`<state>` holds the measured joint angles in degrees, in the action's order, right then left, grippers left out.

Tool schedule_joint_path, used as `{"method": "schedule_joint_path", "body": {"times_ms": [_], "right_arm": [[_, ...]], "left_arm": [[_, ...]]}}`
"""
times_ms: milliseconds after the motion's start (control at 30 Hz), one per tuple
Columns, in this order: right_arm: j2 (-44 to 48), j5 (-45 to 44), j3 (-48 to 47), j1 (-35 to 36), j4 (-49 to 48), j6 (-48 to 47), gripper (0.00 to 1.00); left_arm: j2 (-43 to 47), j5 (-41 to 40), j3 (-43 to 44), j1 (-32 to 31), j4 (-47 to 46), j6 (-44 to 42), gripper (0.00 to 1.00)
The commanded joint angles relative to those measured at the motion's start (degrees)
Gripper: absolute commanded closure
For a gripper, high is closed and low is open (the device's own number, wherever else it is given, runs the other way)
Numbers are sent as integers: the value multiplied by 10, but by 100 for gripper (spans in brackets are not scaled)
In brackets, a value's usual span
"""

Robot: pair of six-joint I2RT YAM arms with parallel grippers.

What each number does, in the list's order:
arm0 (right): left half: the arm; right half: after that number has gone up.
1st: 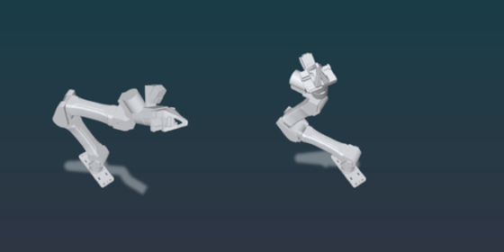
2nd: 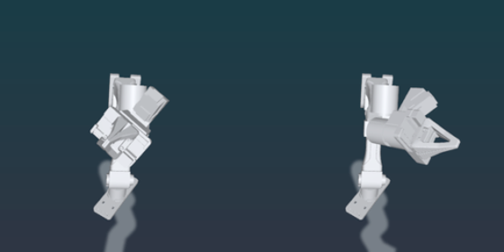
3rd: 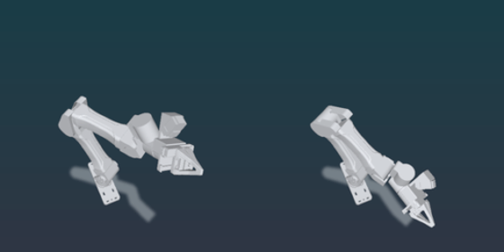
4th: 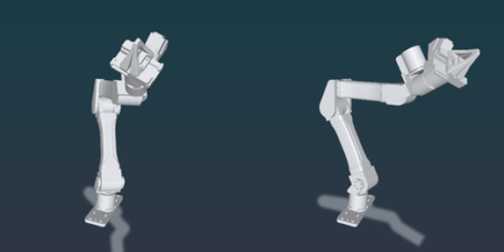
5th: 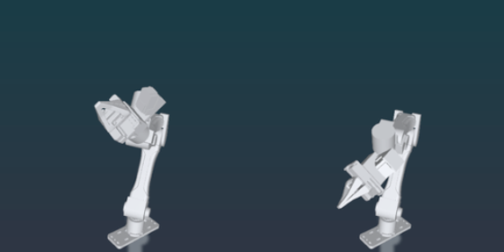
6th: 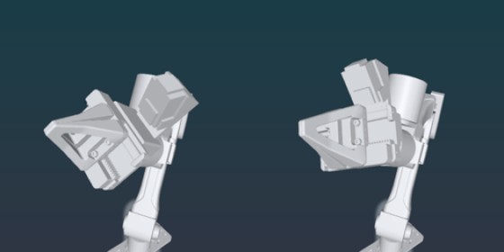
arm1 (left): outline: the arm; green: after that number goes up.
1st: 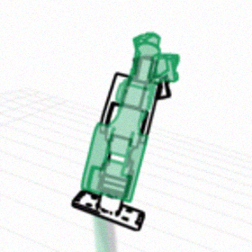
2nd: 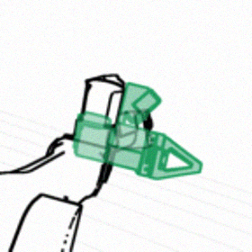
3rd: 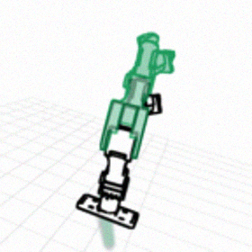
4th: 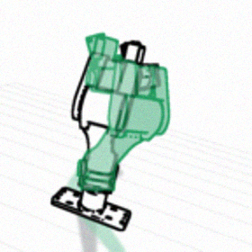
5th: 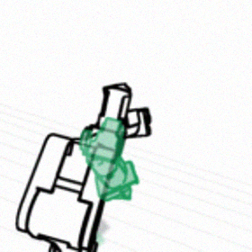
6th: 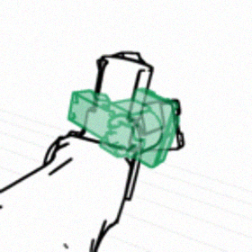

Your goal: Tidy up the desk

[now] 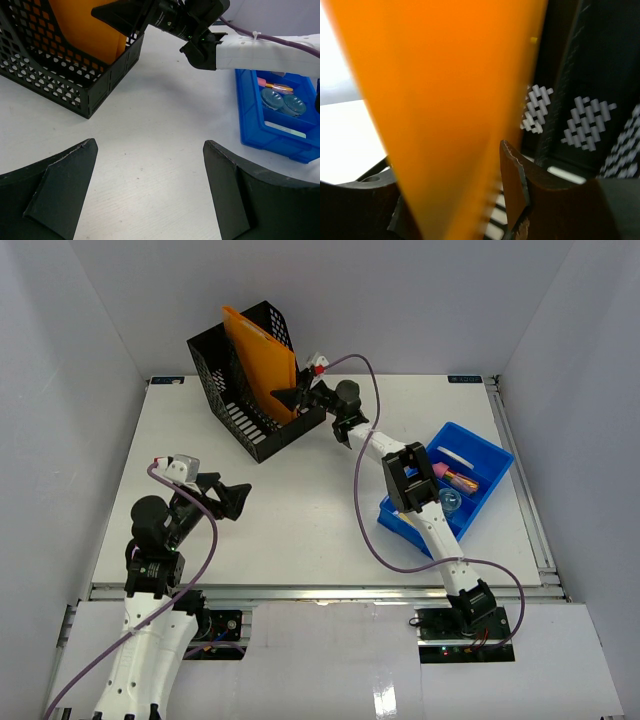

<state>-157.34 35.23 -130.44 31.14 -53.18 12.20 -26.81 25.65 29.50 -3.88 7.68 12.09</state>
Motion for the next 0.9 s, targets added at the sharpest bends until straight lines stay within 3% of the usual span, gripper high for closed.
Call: {"method": "schedule_joint_path", "body": {"times_ms": [0, 33, 67, 200, 367, 533, 700, 867], "right_arm": [[85, 31, 51, -6, -44, 9, 32], [98, 36, 65, -8, -43, 13, 10], [121, 43, 89, -12, -42, 17, 7], [206, 67, 176, -31, -8, 28, 10], [380, 73, 265, -48, 249, -83, 10], [518, 3, 351, -49, 534, -239, 10], [716, -51, 479, -53, 738, -320, 10], [849, 5, 601, -119, 854, -347, 10]], "left_arm": [[9, 13, -4, 0, -8, 2, 2], [10, 13, -5, 0, -8, 3, 2], [12, 15, -5, 0, -8, 3, 2], [18, 20, -5, 0, -10, 5, 2], [18, 36, -5, 0, -12, 10, 2], [4, 56, -5, 0, -8, 19, 2], [-15, 76, 2, 0, 1, 23, 2], [-12, 98, 0, -1, -1, 25, 2]]}}
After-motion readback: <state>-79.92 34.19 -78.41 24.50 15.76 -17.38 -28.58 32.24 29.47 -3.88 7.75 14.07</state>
